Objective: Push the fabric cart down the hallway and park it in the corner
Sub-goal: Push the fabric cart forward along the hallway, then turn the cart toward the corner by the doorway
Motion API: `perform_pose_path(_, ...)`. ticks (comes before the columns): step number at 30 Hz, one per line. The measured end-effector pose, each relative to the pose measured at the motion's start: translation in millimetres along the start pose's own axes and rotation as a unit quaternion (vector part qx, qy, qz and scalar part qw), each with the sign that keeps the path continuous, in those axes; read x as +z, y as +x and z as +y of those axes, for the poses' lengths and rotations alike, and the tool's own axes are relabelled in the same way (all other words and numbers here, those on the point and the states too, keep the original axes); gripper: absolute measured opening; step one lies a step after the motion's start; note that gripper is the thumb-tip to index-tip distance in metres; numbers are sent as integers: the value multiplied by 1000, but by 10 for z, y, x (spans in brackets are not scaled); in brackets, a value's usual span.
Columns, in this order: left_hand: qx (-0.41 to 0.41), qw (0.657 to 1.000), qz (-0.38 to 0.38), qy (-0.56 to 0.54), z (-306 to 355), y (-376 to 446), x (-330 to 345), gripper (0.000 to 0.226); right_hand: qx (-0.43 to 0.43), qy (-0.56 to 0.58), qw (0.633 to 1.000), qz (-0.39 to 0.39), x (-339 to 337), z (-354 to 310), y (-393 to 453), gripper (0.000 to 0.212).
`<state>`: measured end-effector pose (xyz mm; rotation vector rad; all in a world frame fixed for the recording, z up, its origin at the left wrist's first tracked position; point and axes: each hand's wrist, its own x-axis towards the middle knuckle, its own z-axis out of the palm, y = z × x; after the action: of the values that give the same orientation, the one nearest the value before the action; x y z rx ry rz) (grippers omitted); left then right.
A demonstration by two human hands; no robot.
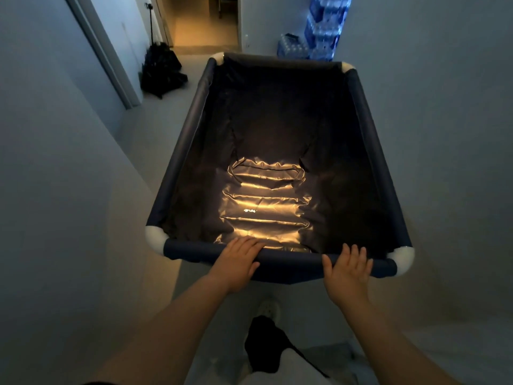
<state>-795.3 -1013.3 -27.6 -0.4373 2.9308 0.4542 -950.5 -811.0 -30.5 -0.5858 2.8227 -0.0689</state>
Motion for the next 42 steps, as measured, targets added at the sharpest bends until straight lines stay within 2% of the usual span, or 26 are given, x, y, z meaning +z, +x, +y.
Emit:
perform_pose_path(5, -14, 1000, -26, 8, -400, 516, -275, 53, 11, -3, 1000, -11, -161, -248, 610, 68)
perform_pose_path(9, -74, 997, 8, 24, -826, 809, -440, 51, 10, -8, 1000, -2, -291, -415, 1130, 68)
perform_pose_path(16, -94, 995, 13, 37, -1226, 1396, -652, 60, 35, -5, 999, -16, -556, -788, 1992, 67)
perform_pose_path(19, -80, 996, 9, 34, -1396, 1720, -779, 60, 50, 23, 998, -22, -629, -1083, 2281, 66)
perform_pose_path(22, -64, 997, 7, 45, -1643, 2065, -913, 59, 22, 37, 999, -13, -610, -1487, 2519, 65)
perform_pose_path(26, -117, 992, 28, 45, -2145, 2437, -1143, 49, 10, 1, 1000, 14, -537, -1871, 2764, 63)
perform_pose_path(32, -91, 994, 53, 15, -2484, 2980, -1334, 43, 19, -65, 998, -3, -668, -2101, 3396, 65)
perform_pose_path(38, -74, 995, 69, 16, -2739, 3598, -1517, 42, 78, -9, 997, -1, -888, -2568, 4062, 63)
perform_pose_path(40, -73, 994, 81, 9, -2798, 3787, -1562, 42, 68, -4, 998, 5, -891, -2829, 4230, 65)
perform_pose_path(42, -75, 993, 93, 4, -2851, 3949, -1597, 40, 23, -17, 1000, 7, -864, -3085, 4346, 66)
